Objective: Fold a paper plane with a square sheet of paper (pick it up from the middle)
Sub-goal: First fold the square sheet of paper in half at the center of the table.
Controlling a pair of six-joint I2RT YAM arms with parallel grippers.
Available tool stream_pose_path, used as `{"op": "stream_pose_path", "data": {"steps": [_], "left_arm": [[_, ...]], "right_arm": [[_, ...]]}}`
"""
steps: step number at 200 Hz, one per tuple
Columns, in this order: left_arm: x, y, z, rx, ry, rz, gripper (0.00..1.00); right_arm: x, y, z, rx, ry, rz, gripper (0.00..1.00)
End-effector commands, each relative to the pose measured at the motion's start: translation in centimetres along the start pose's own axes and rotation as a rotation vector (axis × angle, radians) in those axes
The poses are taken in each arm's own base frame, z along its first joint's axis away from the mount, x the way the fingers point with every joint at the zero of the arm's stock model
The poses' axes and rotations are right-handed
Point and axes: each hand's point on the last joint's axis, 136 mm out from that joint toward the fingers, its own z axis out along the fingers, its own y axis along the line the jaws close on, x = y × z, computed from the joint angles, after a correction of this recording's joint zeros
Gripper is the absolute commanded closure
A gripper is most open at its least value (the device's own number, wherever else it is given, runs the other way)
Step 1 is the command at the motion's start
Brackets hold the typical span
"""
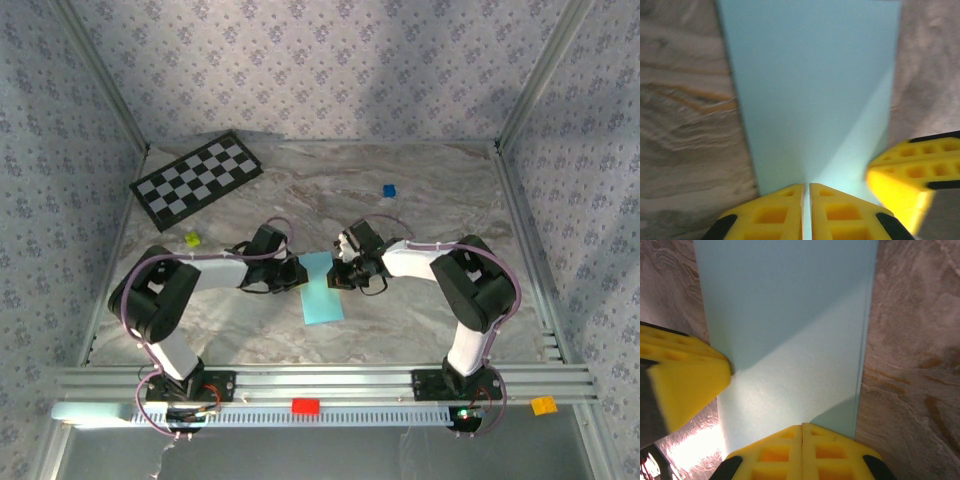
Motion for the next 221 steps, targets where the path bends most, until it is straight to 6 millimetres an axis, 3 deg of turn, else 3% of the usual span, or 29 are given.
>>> {"op": "stream_pose_path", "data": {"steps": [1,27,59,96,116,185,221], "left_arm": [[0.9,2.1,0.3,-0.055,0.007,-0.006,0.89],[0.4,1.0,-0.5,-0.032,-0.013,0.041,0.87],[-0.7,-2.2,-2.5,0.013,-0.034,0.083,0.85],[0.9,-4.3,-3.0,0.076,0.002,0.081,0.85],[2.4,-4.0,-2.2,0.067,0.043,0.094,0.86],[4.8,1.0,0.3,-0.029,0.086,0.049,0.87],[4.3,-0.7,-1.0,-0.001,0.068,0.070,0.87]], "right_arm": [[4.9,-6.1,0.8,0.227,0.135,0.106,1.00],[4.9,-6.2,0.8,0.233,0.134,0.106,1.00],[4.7,-6.1,0.8,0.233,0.128,0.106,1.00],[4.8,-6.0,0.7,0.235,0.126,0.103,1.00],[4.7,-6.1,0.7,0.241,0.124,0.107,1.00],[4.8,-6.1,0.6,0.247,0.129,0.106,1.00],[4.8,-6.1,0.5,0.247,0.130,0.102,1.00]]}}
